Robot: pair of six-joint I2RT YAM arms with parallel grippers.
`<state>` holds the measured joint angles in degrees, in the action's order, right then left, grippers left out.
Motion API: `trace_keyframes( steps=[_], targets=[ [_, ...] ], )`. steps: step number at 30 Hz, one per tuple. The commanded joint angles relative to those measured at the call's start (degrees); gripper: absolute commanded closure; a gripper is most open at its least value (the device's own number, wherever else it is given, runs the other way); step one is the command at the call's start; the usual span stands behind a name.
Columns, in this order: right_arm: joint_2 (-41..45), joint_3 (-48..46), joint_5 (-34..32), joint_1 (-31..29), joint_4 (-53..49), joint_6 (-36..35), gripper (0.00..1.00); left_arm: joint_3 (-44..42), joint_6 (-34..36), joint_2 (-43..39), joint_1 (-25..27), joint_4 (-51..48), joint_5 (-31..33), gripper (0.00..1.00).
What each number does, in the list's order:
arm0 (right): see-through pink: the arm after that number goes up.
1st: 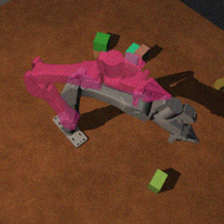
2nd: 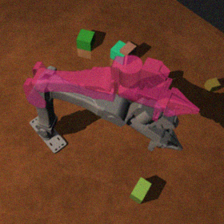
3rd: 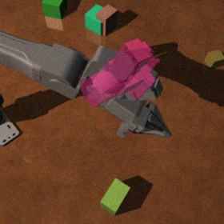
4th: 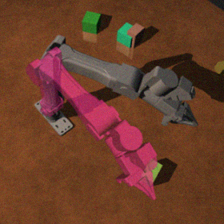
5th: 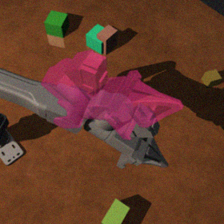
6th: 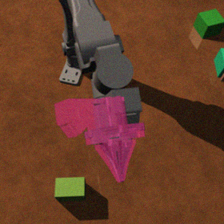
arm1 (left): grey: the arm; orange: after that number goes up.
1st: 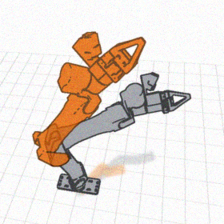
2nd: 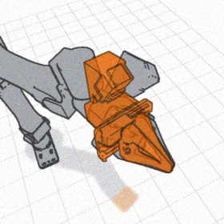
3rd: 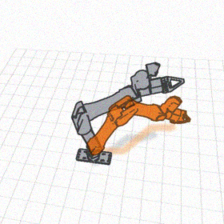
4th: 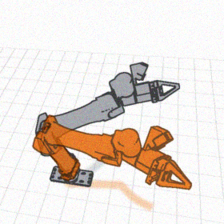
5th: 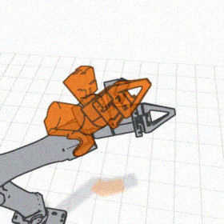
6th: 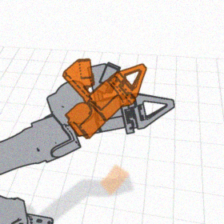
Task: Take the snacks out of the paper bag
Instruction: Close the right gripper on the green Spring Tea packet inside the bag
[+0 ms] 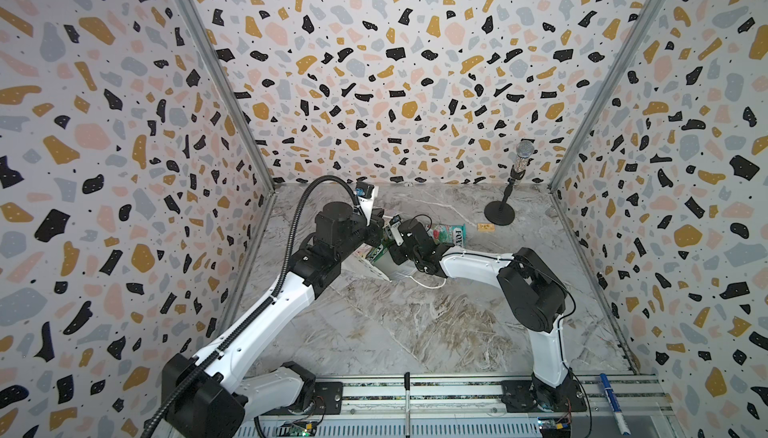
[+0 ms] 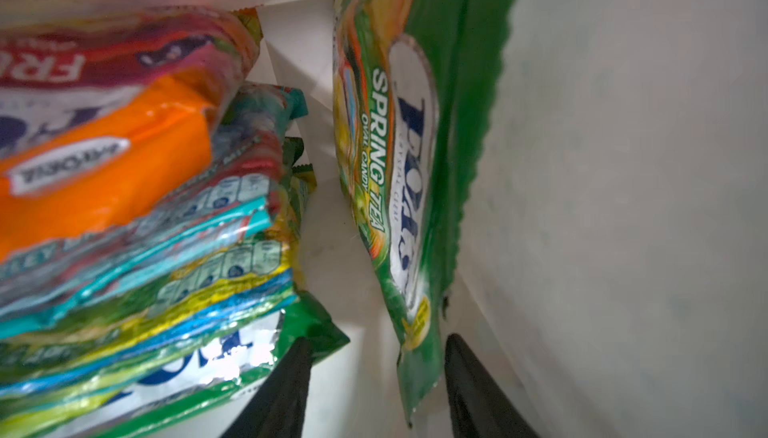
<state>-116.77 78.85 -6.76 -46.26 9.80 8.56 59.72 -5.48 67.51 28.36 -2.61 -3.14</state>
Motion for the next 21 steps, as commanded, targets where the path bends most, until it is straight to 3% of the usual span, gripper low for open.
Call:
trace_keyframes(
  steps=[1, 9, 12, 17, 21],
  targets=[
    [-0.5, 2.0, 1.5, 1.0, 2.2, 3.2, 0.45, 1.4, 0.7, -1.5, 0.2, 1.8, -0.8, 1.00],
    [-3.3, 3.9, 3.5, 2.8, 4.4, 4.4, 0.55, 1.6, 0.8, -1.3, 0.2, 1.5, -0.8, 1.00],
    [-4.3, 4.8, 3.2, 3.1, 4.8, 3.8, 0.68, 1.8, 1.0, -1.1, 0.2, 1.2, -0.7, 1.00],
    [-3.6, 4.2, 5.0, 3.4, 5.5, 3.1, 0.97, 1.8, 1.0, -0.9, 0.2, 1.1, 0.5, 1.00],
    [-0.1, -0.1, 7.0, 3.5, 8.3, 2.6, 1.00, 1.7, 0.9, -0.9, 0.2, 0.9, 2.4, 1.00]
  ],
)
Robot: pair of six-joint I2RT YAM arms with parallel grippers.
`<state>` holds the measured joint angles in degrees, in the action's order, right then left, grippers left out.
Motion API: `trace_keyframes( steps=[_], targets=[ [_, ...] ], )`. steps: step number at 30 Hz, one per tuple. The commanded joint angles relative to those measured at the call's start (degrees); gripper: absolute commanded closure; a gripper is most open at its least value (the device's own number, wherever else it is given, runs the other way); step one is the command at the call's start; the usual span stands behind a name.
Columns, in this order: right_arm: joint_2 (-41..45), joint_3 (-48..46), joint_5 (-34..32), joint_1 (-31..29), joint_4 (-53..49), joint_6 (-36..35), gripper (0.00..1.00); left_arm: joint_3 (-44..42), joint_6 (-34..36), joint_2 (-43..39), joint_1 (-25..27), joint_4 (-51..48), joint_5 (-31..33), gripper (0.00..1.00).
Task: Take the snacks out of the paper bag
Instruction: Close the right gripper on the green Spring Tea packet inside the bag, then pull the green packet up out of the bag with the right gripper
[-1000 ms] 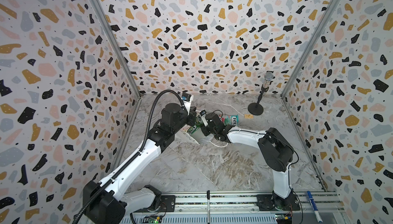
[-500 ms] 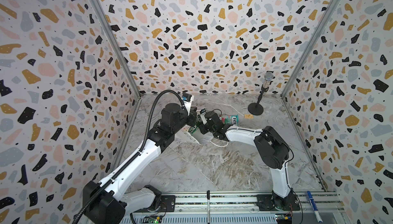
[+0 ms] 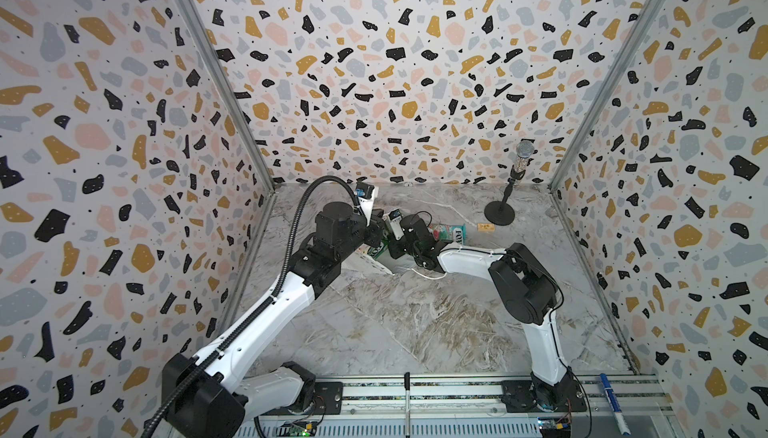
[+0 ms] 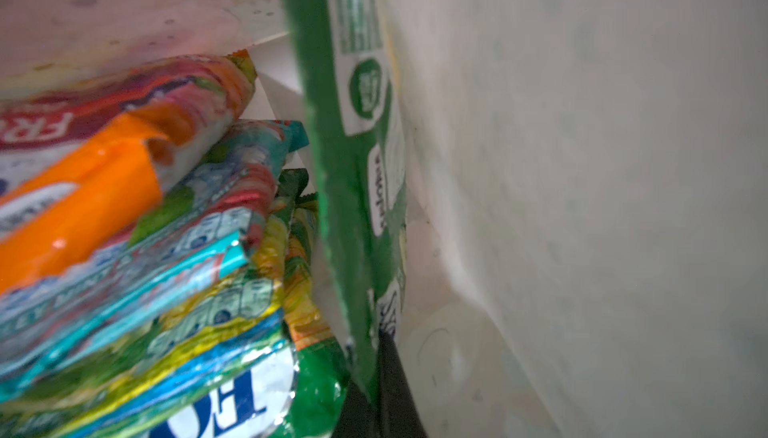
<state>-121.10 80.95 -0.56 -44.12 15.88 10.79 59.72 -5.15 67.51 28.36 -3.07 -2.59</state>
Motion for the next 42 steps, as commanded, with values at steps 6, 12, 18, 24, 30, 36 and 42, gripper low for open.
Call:
trace_keyframes(
  steps=[6, 12, 18, 24, 30, 36, 42],
  targets=[
    [10.3, -8.9, 1.9, 1.3, 4.3, 0.2, 1.00, 1.7, 0.5, -0.8, 0.2, 1.1, 3.9, 1.00],
    [15.1, -13.5, 4.9, 1.7, 6.4, 0.1, 1.00, 1.9, 0.6, -0.3, 0.2, 0.6, 5.0, 1.00],
    [20.1, -16.6, 6.6, 1.7, 6.9, 0.2, 1.00, 2.2, 0.6, 0.2, 0.3, 0.0, 5.6, 1.00],
    [25.3, -19.0, 8.4, 1.8, 6.6, 0.2, 1.00, 2.5, 0.5, 0.8, 0.2, -0.6, 5.8, 1.00],
    [30.9, -21.0, 7.9, 1.8, 5.2, -0.3, 1.00, 2.6, 0.6, 1.0, 0.2, -0.8, 5.6, 1.00],
    [37.0, -23.8, 5.1, 1.8, 5.0, -1.6, 1.00, 2.6, 0.8, 1.0, 0.3, -0.7, 5.1, 1.00],
    [41.8, -24.4, 3.1, 1.8, 2.7, -2.9, 1.00, 2.7, 0.8, 1.1, 0.3, -0.9, 4.4, 1.00]
  ],
)
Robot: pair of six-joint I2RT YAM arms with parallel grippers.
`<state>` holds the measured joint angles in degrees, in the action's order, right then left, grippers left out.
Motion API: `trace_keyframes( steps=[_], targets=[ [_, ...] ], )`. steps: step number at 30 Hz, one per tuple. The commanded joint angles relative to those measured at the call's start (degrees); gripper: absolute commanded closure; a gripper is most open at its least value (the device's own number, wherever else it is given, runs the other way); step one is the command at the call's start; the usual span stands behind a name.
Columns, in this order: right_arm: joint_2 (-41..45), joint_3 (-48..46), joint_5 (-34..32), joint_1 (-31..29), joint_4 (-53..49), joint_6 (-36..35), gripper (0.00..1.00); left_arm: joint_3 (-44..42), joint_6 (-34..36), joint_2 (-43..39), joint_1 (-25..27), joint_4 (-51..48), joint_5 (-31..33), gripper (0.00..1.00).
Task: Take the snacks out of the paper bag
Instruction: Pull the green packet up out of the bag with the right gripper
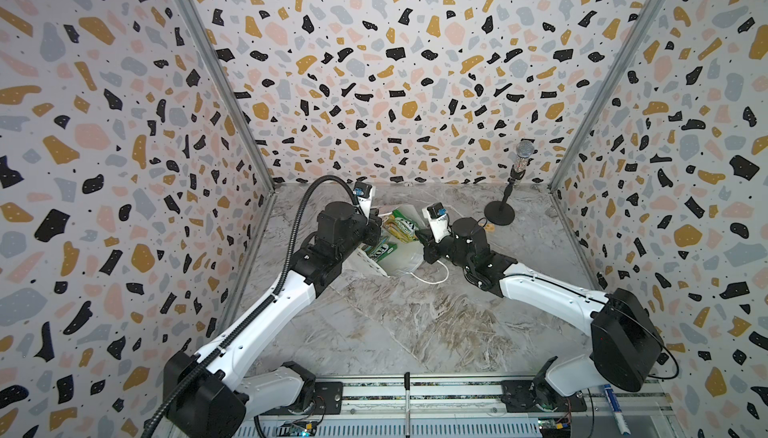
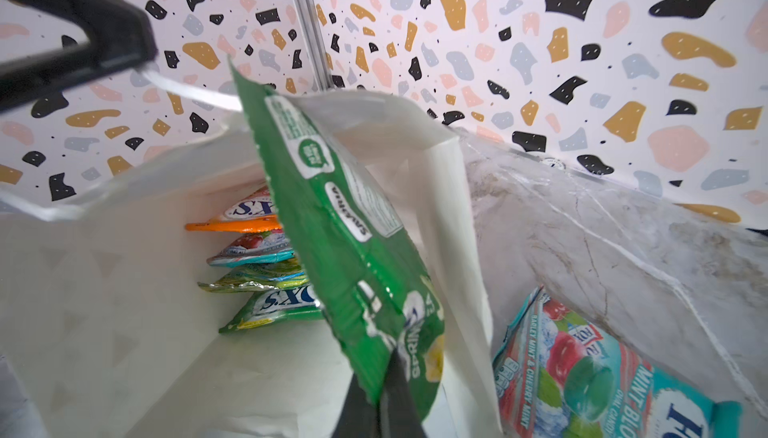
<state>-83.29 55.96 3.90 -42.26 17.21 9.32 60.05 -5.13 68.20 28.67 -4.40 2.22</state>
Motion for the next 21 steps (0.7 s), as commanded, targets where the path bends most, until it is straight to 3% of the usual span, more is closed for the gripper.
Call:
trace_keyframes(
  steps=[1, 21],
  targets=[
    [4.9, 0.5, -1.9, -0.1, 0.9, -1.6, 1.00, 2.4, 0.7, 0.4, 0.0, 0.5, -0.4, 1.00],
    [18.7, 4.0, -9.9, 2.8, -8.7, -4.3, 1.00, 2.5, 0.8, 0.7, 0.2, 0.3, -0.8, 1.00]
  ],
)
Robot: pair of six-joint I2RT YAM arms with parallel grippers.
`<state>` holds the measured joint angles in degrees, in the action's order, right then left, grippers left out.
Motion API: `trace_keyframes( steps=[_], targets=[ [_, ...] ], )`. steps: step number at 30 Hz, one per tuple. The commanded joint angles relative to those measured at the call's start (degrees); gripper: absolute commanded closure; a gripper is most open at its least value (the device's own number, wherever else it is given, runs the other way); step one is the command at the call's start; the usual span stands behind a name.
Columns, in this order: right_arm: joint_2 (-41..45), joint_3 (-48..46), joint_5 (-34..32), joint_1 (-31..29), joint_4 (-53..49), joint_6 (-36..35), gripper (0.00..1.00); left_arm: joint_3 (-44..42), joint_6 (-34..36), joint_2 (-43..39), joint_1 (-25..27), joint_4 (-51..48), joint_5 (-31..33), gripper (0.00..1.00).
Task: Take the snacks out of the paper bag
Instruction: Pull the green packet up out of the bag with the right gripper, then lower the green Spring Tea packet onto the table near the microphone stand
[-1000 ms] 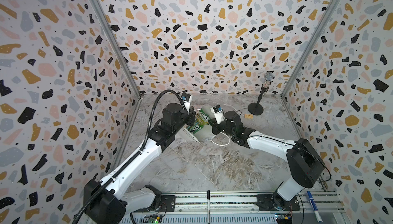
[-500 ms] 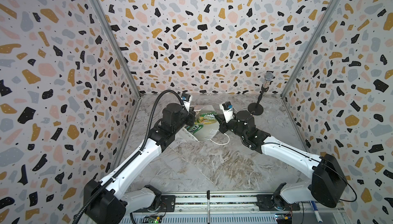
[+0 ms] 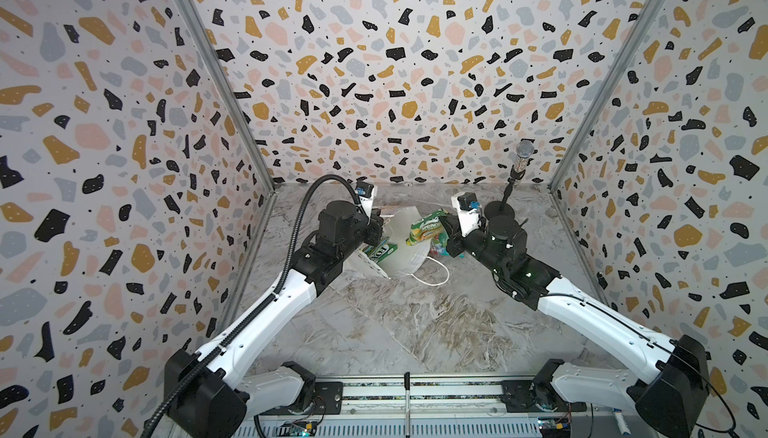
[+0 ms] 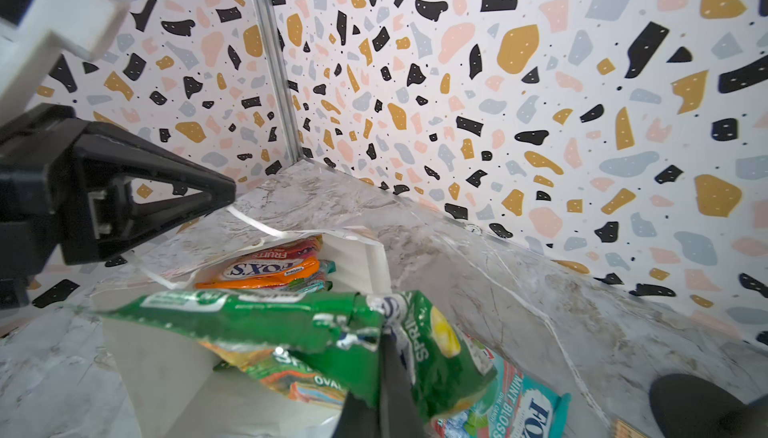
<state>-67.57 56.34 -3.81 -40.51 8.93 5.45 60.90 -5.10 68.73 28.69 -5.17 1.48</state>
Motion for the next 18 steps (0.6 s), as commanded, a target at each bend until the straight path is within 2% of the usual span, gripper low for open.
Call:
trace_keyframes(
  steps=[1, 8, 18],
  targets=[
    [3.2, 3.9, -2.5, 1.6, -1.1, -0.2, 1.00, 1.7, 0.8, 0.1, 0.2, 1.1, -0.1, 1.00],
    [6.3, 2.6, -1.6, 9.0, -6.0, 2.8, 1.00, 1.5, 0.9, -0.1, 0.3, 1.2, 0.1, 1.00],
    [9.9, -5.9, 1.5, 20.5, -13.4, 7.5, 1.00, 1.5, 0.8, 0.0, 0.3, 1.3, -0.2, 1.00]
  ],
)
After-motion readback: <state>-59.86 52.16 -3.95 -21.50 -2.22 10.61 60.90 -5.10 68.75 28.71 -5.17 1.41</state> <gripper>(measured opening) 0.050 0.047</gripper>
